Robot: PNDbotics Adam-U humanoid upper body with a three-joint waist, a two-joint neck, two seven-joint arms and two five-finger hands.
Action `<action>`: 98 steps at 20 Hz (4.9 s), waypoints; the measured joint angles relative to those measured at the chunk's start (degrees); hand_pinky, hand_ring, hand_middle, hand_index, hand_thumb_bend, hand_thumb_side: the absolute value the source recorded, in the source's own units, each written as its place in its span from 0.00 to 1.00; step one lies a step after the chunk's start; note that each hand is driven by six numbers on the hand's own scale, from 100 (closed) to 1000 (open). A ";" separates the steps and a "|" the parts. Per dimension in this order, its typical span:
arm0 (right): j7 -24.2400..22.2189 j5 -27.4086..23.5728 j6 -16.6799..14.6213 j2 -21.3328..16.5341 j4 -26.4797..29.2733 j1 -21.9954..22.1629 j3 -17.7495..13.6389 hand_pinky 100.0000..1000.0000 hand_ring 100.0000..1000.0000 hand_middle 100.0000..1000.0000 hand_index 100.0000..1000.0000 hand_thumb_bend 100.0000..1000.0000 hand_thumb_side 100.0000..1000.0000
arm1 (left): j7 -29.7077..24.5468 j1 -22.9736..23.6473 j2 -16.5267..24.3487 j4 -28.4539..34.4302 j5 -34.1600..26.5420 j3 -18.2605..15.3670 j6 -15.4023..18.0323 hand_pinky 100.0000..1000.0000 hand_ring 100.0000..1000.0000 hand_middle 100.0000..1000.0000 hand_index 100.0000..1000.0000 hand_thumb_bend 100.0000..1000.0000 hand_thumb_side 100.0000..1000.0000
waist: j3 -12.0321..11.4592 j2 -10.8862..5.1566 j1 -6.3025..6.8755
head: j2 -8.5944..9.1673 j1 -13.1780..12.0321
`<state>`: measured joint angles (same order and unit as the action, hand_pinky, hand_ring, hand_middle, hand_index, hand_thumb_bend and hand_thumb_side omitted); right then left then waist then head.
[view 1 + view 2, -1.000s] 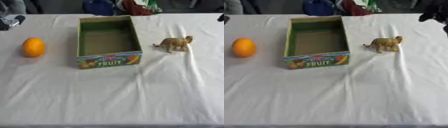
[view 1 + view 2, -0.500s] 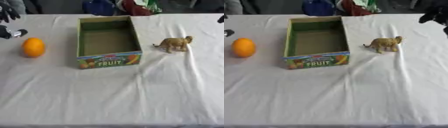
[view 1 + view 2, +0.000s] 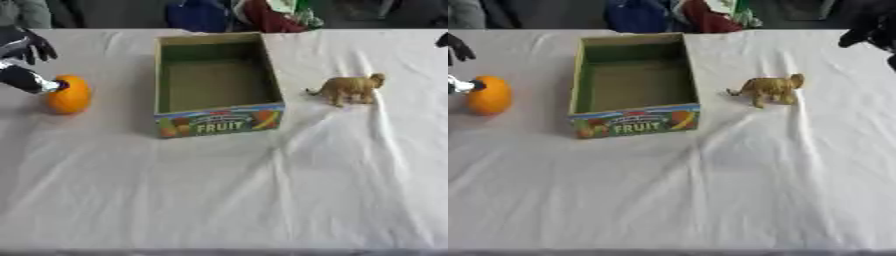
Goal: Pick up objects on the table and place them in the box.
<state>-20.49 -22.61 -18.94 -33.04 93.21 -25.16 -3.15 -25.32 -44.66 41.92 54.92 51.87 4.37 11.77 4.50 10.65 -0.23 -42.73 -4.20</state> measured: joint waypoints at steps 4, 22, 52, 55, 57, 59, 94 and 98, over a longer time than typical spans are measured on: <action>-0.04 -0.03 -0.04 0.01 -0.01 0.01 0.00 0.58 0.56 0.58 0.71 0.00 0.64 | 0.44 -0.37 -0.94 -2.32 3.32 -0.18 -0.09 0.61 0.54 0.55 0.71 0.35 0.30 | 0.20 0.00 -0.11 | 0.00 -0.17; -0.01 -0.05 -0.06 0.03 -0.34 0.33 -0.02 0.59 0.56 0.58 0.72 0.00 0.68 | 11.70 -1.09 -2.40 13.12 0.96 0.05 0.71 0.36 0.19 0.16 0.33 0.04 0.09 | 0.15 -0.01 -0.16 | 0.00 -0.56; -1.40 -0.69 0.14 1.54 -1.16 -0.59 0.70 0.59 0.56 0.58 0.72 0.00 0.68 | 13.16 -7.38 -21.79 5.40 -1.39 7.85 4.68 0.67 0.66 0.63 0.75 0.72 0.75 | 2.26 0.37 -0.39 | 1.07 -2.20; -1.60 -0.38 -0.08 1.35 -2.17 -1.22 0.70 0.59 0.57 0.59 0.72 0.00 0.64 | 12.86 -6.05 -21.00 9.38 -5.75 8.60 3.79 0.72 0.72 0.70 0.78 0.85 0.80 | 1.86 0.38 -0.37 | 1.08 -2.07; -1.87 0.14 -0.45 0.52 -3.16 -1.79 0.70 0.59 0.58 0.60 0.73 0.00 0.60 | 12.64 -4.76 -19.70 13.17 -9.48 8.82 2.69 0.73 0.73 0.72 0.80 0.92 0.86 | 1.45 0.38 -0.35 | 1.09 -1.74; -2.04 0.84 -1.04 -0.87 -4.22 -2.46 0.72 0.60 0.59 0.61 0.73 0.00 0.56 | 12.42 -3.49 -18.21 17.22 -13.48 8.80 1.33 0.73 0.74 0.73 0.80 0.98 0.89 | 1.06 0.38 -0.35 | 1.09 -1.40; -7.39 40.71 -19.48 -4.59 -40.04 -24.18 9.77 0.69 0.74 0.75 0.77 0.43 0.29 | 30.80 24.67 -15.80 52.52 -51.50 -4.31 -11.72 0.63 0.61 0.60 0.73 0.53 0.83 | -5.65 0.06 -1.45 | -0.04 4.51; -5.55 47.50 -21.31 -2.24 -43.96 -25.54 8.83 0.69 0.73 0.75 0.77 0.37 0.13 | 30.56 25.09 -16.32 52.51 -51.49 -4.33 -11.96 0.63 0.61 0.59 0.73 0.52 0.83 | -5.96 0.06 -1.43 | -0.07 4.83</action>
<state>-26.05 24.89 -40.25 -35.28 49.25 -50.70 5.69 5.24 -19.57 25.60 107.43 0.37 0.05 -0.19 -1.46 10.70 -1.66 -42.79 0.63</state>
